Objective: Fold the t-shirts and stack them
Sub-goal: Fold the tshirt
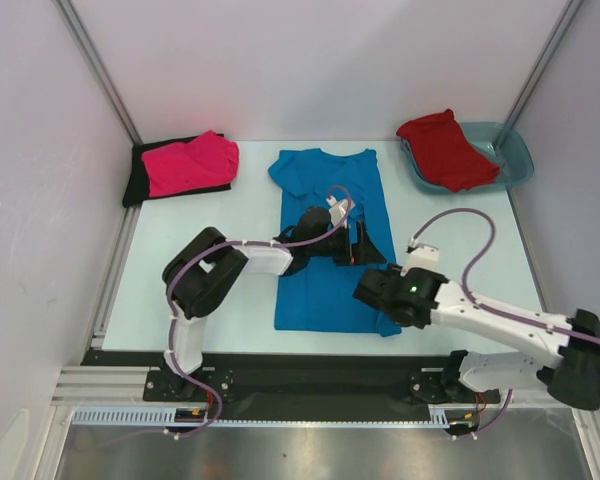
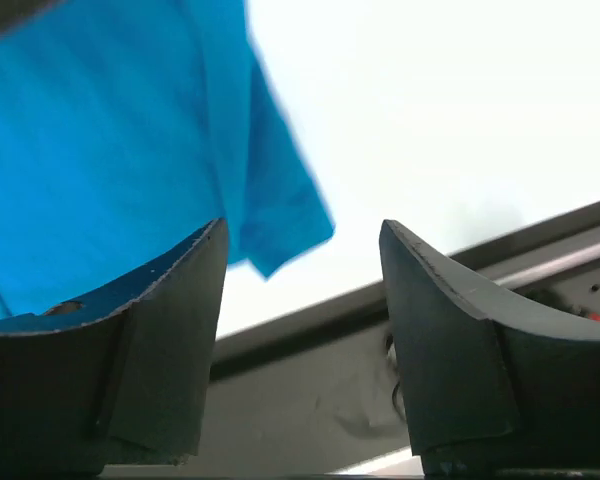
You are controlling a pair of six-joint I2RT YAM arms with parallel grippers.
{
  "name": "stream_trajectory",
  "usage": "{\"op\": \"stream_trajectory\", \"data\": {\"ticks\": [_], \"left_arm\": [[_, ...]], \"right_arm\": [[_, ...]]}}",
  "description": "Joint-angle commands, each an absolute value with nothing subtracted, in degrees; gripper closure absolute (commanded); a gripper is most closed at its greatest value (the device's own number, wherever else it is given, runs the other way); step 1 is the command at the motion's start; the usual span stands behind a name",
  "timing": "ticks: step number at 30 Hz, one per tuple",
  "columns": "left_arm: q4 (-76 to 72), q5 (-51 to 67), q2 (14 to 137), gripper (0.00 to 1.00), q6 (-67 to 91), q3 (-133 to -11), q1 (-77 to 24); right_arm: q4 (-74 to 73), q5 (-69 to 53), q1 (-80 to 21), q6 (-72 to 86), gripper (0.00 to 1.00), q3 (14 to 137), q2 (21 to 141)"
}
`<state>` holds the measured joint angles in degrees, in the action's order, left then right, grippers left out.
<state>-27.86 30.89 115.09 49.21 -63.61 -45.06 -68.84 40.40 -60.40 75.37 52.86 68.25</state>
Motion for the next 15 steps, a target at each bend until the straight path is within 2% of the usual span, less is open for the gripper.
{"op": "stream_trajectory", "data": {"ticks": [1, 6, 15], "left_arm": [[-26.2, 30.1, 115.0, 0.0, 45.9, -67.4, -45.4], [-28.7, 32.2, 118.9, 0.0, 49.3, -69.7, -45.3], [-21.3, 31.0, 121.8, 0.0, 47.8, -73.7, -45.2]], "right_arm": [[-72.2, 50.4, -57.2, 77.2, 0.36, 54.1, 64.2], [-59.7, 47.7, -51.7, 63.3, 0.42, 52.3, 61.8], [-51.1, 46.8, -49.7, 53.4, 0.42, 54.8, 66.4]]}}
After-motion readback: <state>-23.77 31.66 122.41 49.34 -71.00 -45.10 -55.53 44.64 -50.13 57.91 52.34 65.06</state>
